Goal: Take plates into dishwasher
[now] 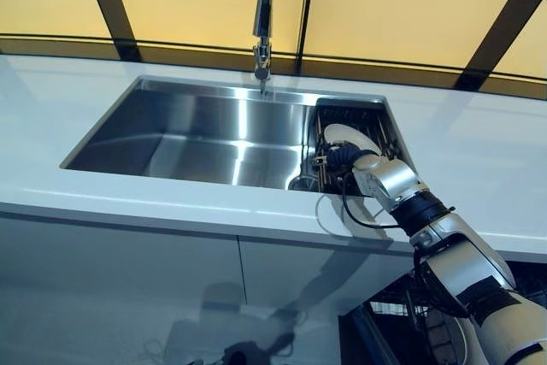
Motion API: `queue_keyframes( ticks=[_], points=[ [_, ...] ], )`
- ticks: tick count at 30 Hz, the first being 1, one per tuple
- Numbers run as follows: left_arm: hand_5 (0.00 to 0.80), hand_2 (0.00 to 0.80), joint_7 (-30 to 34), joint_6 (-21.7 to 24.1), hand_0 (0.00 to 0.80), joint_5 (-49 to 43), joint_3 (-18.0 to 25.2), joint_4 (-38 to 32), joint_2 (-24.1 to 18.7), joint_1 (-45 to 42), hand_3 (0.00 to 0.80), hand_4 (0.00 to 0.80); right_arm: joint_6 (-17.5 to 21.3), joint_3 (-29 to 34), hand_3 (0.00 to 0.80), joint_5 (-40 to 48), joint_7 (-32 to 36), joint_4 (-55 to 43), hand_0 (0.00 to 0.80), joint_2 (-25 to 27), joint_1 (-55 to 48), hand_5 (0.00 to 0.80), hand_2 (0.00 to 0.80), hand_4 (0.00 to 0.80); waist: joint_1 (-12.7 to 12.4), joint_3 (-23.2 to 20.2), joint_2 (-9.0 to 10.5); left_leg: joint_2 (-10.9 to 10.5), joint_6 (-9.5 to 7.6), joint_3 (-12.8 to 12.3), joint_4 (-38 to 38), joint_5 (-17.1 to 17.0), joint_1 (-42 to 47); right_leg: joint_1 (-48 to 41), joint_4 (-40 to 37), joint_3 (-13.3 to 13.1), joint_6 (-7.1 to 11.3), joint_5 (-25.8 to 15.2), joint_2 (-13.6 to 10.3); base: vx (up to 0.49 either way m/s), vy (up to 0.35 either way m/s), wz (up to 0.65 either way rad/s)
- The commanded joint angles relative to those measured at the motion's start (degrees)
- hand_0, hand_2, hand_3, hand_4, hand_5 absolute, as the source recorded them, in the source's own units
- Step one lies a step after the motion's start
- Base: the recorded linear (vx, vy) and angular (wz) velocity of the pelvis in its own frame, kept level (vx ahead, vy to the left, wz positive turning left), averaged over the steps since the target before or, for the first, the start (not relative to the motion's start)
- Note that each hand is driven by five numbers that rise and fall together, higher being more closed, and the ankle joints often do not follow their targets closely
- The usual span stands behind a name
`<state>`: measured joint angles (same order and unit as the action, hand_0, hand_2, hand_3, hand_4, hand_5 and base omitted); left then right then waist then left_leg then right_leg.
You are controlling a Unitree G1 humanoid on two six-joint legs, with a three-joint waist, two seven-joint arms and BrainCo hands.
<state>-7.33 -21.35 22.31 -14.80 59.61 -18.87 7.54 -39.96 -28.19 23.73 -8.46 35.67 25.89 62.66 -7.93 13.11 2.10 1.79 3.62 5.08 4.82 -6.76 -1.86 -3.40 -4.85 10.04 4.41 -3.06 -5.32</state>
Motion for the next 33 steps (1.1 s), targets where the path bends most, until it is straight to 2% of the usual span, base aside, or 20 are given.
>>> queue_keyframes(
  ticks=[1,2,3,4,13,25,26,27,28,33],
  points=[
    [0.000,0.000,-1.1,-0.9,0.000,2.8,-3.0,0.6,-0.7,4.2,0.000,0.000,1.3,-3.2,0.433,-0.4,-0.7,0.1,0.433,5.0,5.4,0.433,0.433,0.433,-1.4,1.1,1.69,-2.2,-2.37,-0.7,0.2,3.9,1.5,3.6,1.1,-2.3,3.03,-3.8,-3.5,0.000,0.000,0.00],
    [0.000,0.000,-1.1,-0.9,0.000,3.0,-3.0,0.5,-0.7,4.3,0.000,0.000,1.1,-3.2,0.483,-0.3,-0.6,0.2,0.483,5.2,5.6,0.483,0.483,0.483,-1.4,1.2,1.69,-2.1,-2.34,-0.7,0.2,3.8,1.4,3.7,1.1,-2.3,3.02,-3.8,-3.5,-0.023,0.030,0.05],
    [0.000,0.000,-1.3,-0.9,0.000,3.2,-3.1,0.3,-0.6,4.3,0.000,0.000,0.8,-3.2,0.731,-0.7,-0.4,0.4,0.731,5.7,5.9,0.731,0.731,0.731,-1.4,1.3,1.66,-2.1,-2.30,-0.7,0.2,3.8,1.4,3.8,1.2,-2.3,3.01,-3.8,-3.5,-0.038,0.029,0.04],
    [0.000,0.000,-1.2,-0.8,0.000,3.3,-3.0,0.1,-0.7,4.4,0.000,0.000,1.3,-3.5,0.800,-1.6,-0.9,0.9,0.800,6.2,6.3,0.800,0.800,0.800,-1.3,1.4,1.63,-2.1,-2.28,-0.7,0.2,3.8,1.2,4.0,1.2,-2.3,3.02,-3.9,-3.5,-0.038,0.023,0.03],
    [0.000,0.000,-0.2,-0.7,0.000,2.1,-2.9,-0.3,-1.6,4.4,0.000,0.000,0.8,-5.7,0.800,-10.1,3.4,0.8,0.800,9.7,8.8,0.800,0.800,0.800,-1.1,0.9,2.02,-2.1,-2.28,-1.0,0.2,3.9,1.8,3.8,1.4,-2.2,3.40,-4.0,-3.7,-0.005,0.001,0.00],
    [0.000,0.000,2.5,0.9,0.000,-1.4,-3.1,1.6,-3.1,3.2,0.000,0.000,5.8,-10.4,0.800,-20.2,6.9,2.8,0.800,14.3,15.5,0.800,0.800,0.800,-1.2,-1.0,3.18,-1.9,-2.29,-1.3,0.2,4.8,3.5,2.3,1.0,-2.2,3.74,-3.9,-3.6,0.013,-0.009,0.00],
    [0.000,0.000,2.8,1.0,0.000,-1.9,-3.1,1.7,-3.2,2.9,0.000,0.000,6.5,-11.0,0.518,-21.4,7.4,2.5,0.518,14.8,16.1,0.518,0.518,0.518,-1.3,-1.3,3.36,-1.9,-2.26,-1.3,0.2,4.8,3.7,2.2,1.0,-2.2,3.80,-3.9,-3.5,0.052,-0.031,0.00],
    [0.000,0.000,3.0,1.0,0.000,-2.4,-3.1,1.7,-3.3,2.6,0.000,0.000,6.8,-11.5,0.097,-23.1,8.7,2.0,0.097,15.4,16.6,0.097,0.097,0.097,-1.3,-1.6,3.60,-1.8,-2.22,-1.3,0.2,5.0,3.8,2.0,0.9,-2.2,3.87,-3.8,-3.5,0.059,-0.035,0.00],
    [0.000,0.000,3.1,1.0,0.000,-2.8,-3.1,1.7,-3.4,2.3,0.000,0.000,7.3,-12.1,0.000,-24.4,9.4,1.6,0.000,15.8,16.9,0.000,0.000,0.000,-1.3,-1.9,3.78,-1.8,-2.22,-1.4,0.2,5.0,4.0,1.9,0.9,-2.3,3.92,-3.8,-3.5,0.047,-0.027,0.00],
    [0.000,0.000,3.5,1.0,0.000,-4.0,-3.0,1.4,-3.7,1.5,0.000,0.000,8.9,-14.4,0.000,-28.9,13.5,0.5,0.000,16.1,17.6,0.000,0.000,0.000,-1.7,-2.4,4.21,-1.6,-2.24,-1.4,0.2,5.2,4.4,1.5,0.9,-2.2,3.98,-3.6,-3.4,0.026,-0.018,0.00]
  ],
)
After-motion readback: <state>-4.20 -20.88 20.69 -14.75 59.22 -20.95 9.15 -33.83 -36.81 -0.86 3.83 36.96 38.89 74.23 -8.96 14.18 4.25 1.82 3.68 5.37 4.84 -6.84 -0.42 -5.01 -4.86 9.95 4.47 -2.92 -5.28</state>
